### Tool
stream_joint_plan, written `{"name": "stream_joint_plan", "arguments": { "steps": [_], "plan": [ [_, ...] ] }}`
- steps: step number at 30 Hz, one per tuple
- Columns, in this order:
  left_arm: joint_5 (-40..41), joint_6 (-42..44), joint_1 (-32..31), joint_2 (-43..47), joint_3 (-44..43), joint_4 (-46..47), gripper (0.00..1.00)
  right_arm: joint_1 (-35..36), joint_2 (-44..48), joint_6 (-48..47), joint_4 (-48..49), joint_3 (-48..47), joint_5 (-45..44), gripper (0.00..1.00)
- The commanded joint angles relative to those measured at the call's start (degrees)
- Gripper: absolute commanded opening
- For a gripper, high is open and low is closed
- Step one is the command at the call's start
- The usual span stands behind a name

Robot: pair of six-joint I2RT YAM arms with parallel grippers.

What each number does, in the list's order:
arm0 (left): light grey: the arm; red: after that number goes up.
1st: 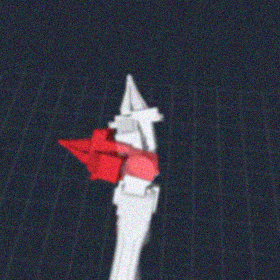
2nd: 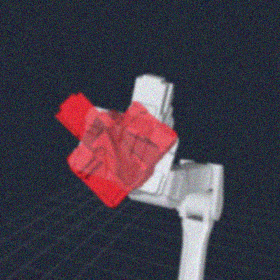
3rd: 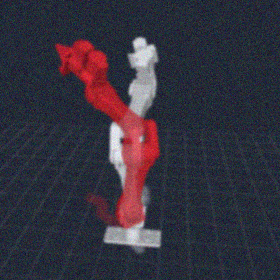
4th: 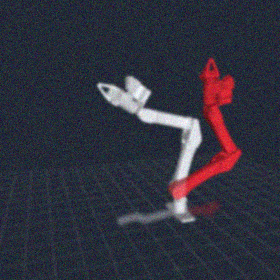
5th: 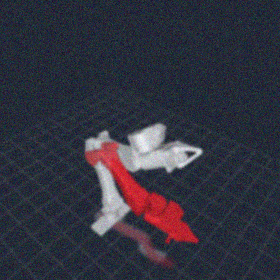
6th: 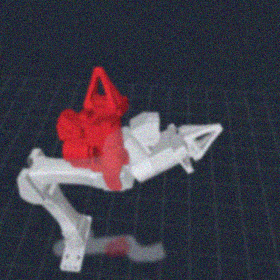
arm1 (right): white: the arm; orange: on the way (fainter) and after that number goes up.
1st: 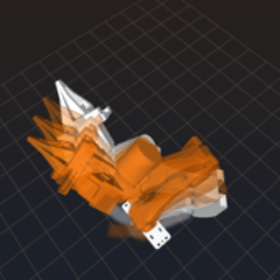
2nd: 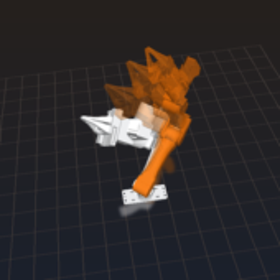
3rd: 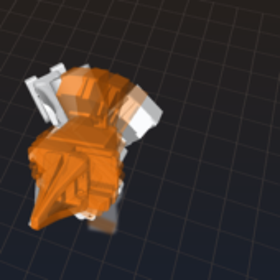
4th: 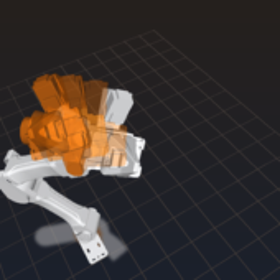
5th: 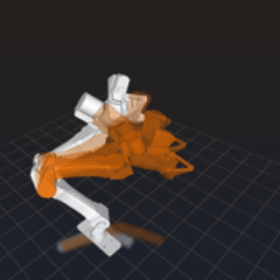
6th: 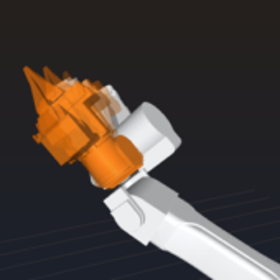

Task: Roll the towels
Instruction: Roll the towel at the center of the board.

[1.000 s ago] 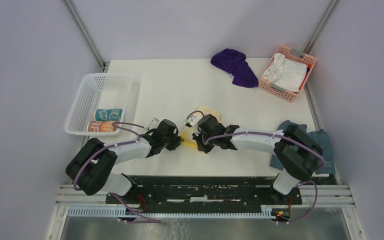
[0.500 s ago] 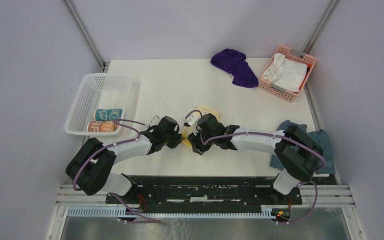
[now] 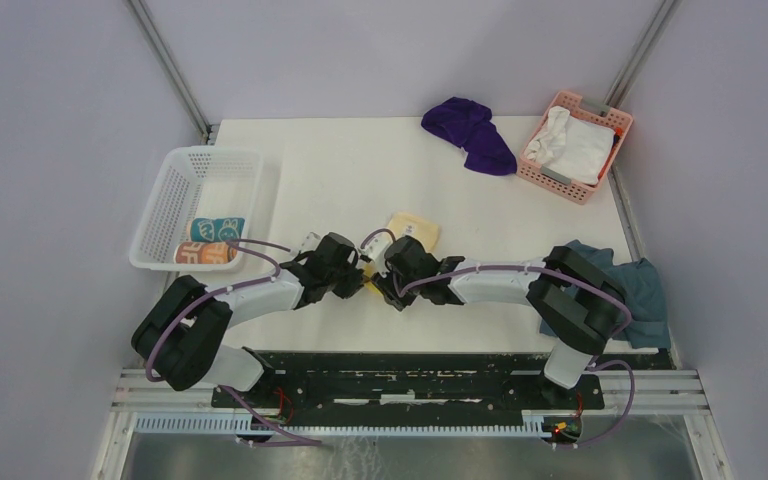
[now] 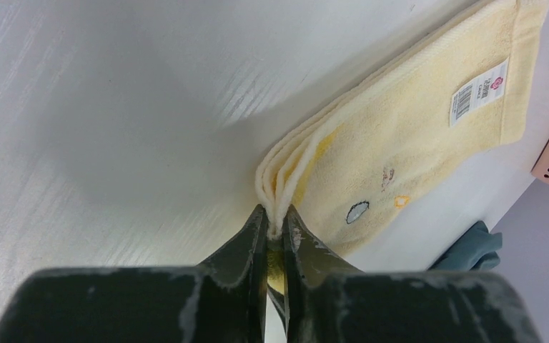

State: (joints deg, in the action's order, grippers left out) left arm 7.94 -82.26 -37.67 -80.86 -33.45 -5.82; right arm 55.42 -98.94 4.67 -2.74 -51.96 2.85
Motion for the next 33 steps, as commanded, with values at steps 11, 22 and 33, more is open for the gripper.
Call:
{"name": "stream_joint_plan", "arguments": {
  "steps": [11,22,33],
  "plan": [
    [0.92,1.04,2.03,5.38,1.33,1.90,0.51,-6.87,-3.25,3.91,-4.33,-5.15,23.29,0.13],
    [-0.82,3.84,5.03,23.65,13.82,3.58,0.71,-16.63,-13.47,17.19,0.87,-8.51,45.68,0.12],
    [-7.68,5.03,5.16,22.30,18.80,11.49,0.66,-19.76,-19.29,22.98,1.98,-10.15,49.94,0.12]
  ]
}}
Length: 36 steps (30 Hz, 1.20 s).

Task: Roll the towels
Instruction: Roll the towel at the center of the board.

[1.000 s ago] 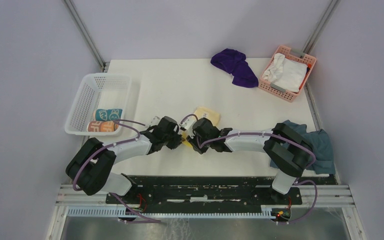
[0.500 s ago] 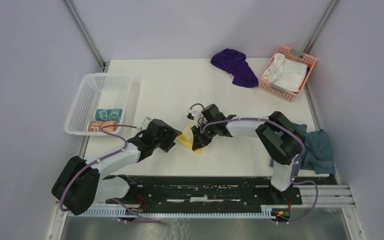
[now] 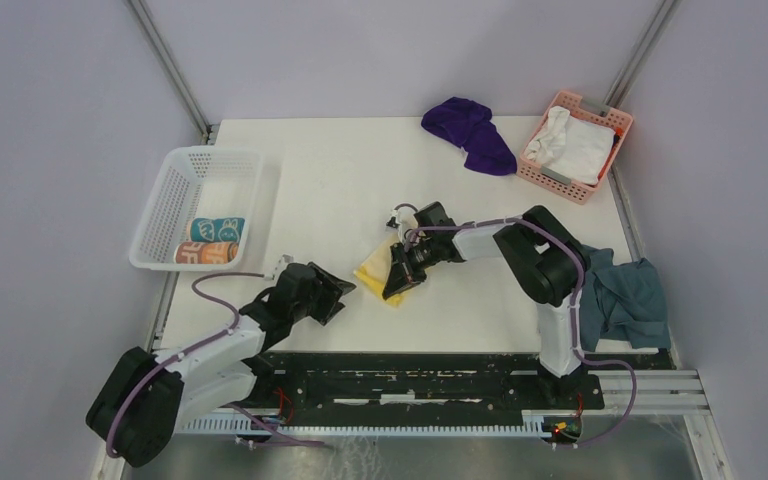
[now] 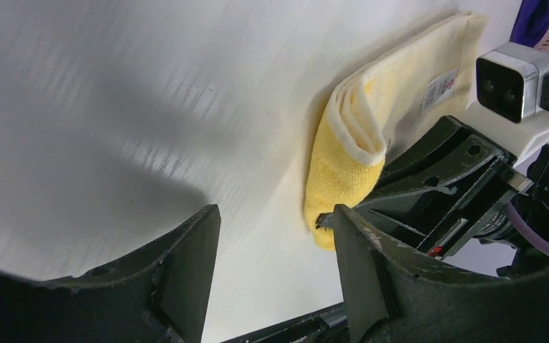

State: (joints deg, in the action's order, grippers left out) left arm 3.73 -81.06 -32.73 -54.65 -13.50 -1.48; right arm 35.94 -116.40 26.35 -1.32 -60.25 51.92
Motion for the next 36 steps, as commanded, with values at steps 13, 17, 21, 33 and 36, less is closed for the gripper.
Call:
{"name": "stream_joint_plan", "arguments": {
  "steps": [13,17,21,33,36],
  "plan": [
    [-7.42,6.87,0.21,-21.02,-9.19,10.38,0.64,-0.63,-1.10,-0.52,-3.39,-3.22,-1.19,0.16],
    [-7.18,6.41,0.21,-24.48,-9.94,10.11,0.56,-0.56,1.11,-1.12,-3.80,-3.18,-2.74,0.22],
    [-6.71,6.84,0.17,-28.64,-11.39,8.76,0.50,-0.35,3.48,-3.14,-6.38,-3.20,-5.51,0.33],
    [-6.68,8.13,0.21,-33.64,-13.42,6.16,0.43,4.67,20.73,-11.72,-15.73,0.20,-30.73,0.48],
    [-6.88,8.45,0.21,-34.37,-13.86,5.98,0.43,7.47,23.00,-13.50,-15.33,0.48,-33.07,0.47]
  ]
}}
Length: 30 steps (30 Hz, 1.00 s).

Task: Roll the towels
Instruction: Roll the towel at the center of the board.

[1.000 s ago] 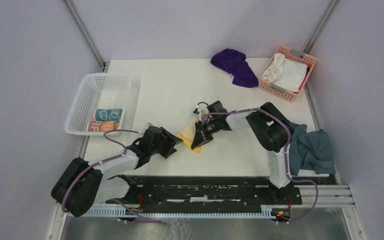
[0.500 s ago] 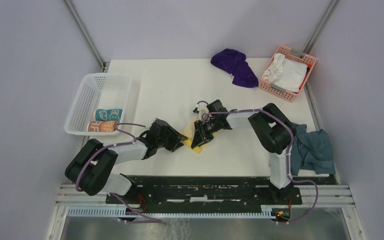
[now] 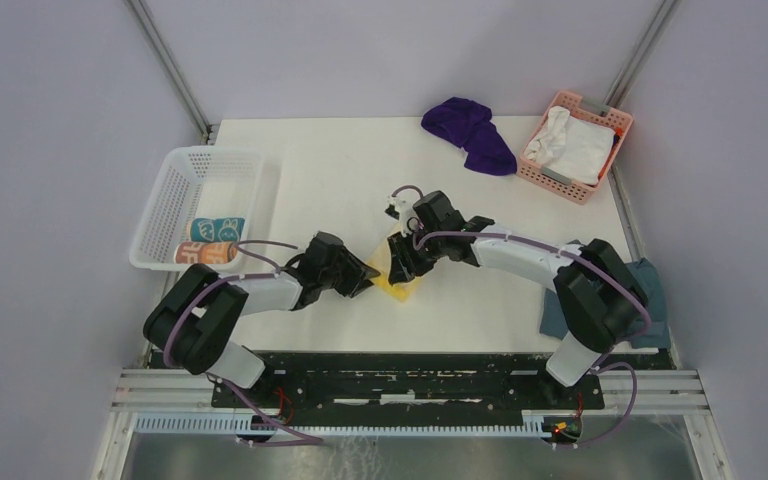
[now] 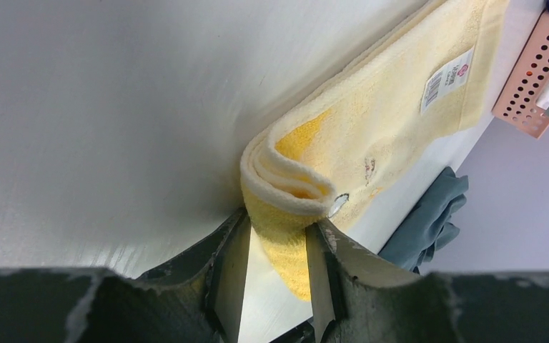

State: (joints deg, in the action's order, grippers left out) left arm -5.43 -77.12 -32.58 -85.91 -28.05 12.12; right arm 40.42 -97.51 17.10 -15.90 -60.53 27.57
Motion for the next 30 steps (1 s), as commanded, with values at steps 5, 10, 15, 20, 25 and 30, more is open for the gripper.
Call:
{"name": "stream_joint_plan", "arguments": {
  "steps": [5,10,15,20,25,30],
  "plan": [
    [2.01,4.91,0.06,-3.80,0.19,-7.94,0.43,5.86,0.80,-3.88,1.12,-0.35,-6.17,0.40],
    [2.00,5.19,0.06,-3.97,0.13,-8.16,0.43,5.99,-2.30,-3.21,2.12,-0.46,-8.66,0.38],
    [1.86,5.32,0.06,-4.33,-0.18,-8.13,0.43,5.98,-3.91,-4.18,0.83,0.44,-13.86,0.39],
    [1.84,5.78,0.06,-4.76,-0.61,-8.33,0.44,5.98,-4.10,-5.44,-0.70,1.37,-17.54,0.43],
    [1.75,6.17,0.15,-3.64,-0.93,-8.48,0.49,5.92,-5.00,-5.41,-1.16,1.98,-17.30,0.44],
    [2.82,5.86,0.65,3.51,1.27,-5.03,0.61,4.80,-6.17,-2.96,0.63,2.36,-11.53,0.43]
  ]
}}
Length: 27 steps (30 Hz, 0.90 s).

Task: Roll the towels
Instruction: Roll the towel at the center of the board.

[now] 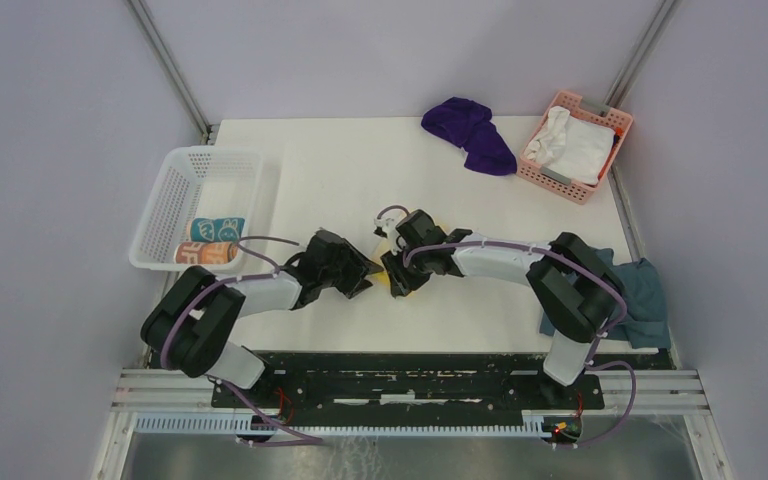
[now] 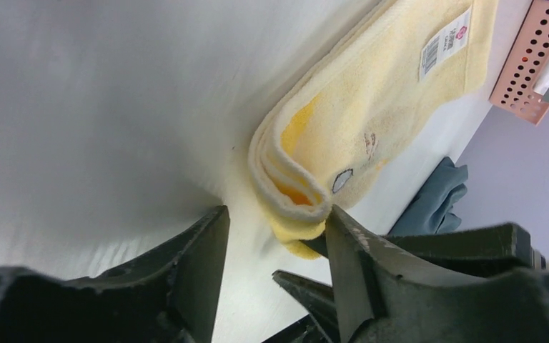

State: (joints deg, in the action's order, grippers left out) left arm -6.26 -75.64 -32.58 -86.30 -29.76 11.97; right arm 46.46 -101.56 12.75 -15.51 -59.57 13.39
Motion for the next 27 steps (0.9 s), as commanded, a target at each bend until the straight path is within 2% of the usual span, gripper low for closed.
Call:
{"name": "stream_joint_plan", "arguments": {
  "steps": [1,6,13,20,23,27],
  "plan": [
    [3.89,4.39,0.98,5.46,3.77,-4.05,0.63,-1.98,-2.46,2.14,0.69,1.40,4.92,0.43],
    [1.87,3.76,3.27,10.26,8.09,2.16,0.65,-7.20,-4.99,6.42,4.53,1.35,18.28,0.41],
    [-4.35,2.71,5.25,7.45,10.47,13.45,0.61,-11.07,-8.18,10.61,8.95,0.82,29.51,0.41],
    [-6.02,4.01,5.32,0.07,5.94,14.58,0.57,-11.76,-9.29,11.06,9.33,0.00,31.13,0.41],
    [-5.08,4.25,5.35,-3.59,3.26,8.91,0.49,-11.71,-7.98,9.63,7.07,-0.77,28.76,0.41],
    [-2.19,4.92,5.37,-6.50,1.05,2.32,0.44,-11.12,-3.86,6.07,3.55,-1.53,23.88,0.41]
  ]
}}
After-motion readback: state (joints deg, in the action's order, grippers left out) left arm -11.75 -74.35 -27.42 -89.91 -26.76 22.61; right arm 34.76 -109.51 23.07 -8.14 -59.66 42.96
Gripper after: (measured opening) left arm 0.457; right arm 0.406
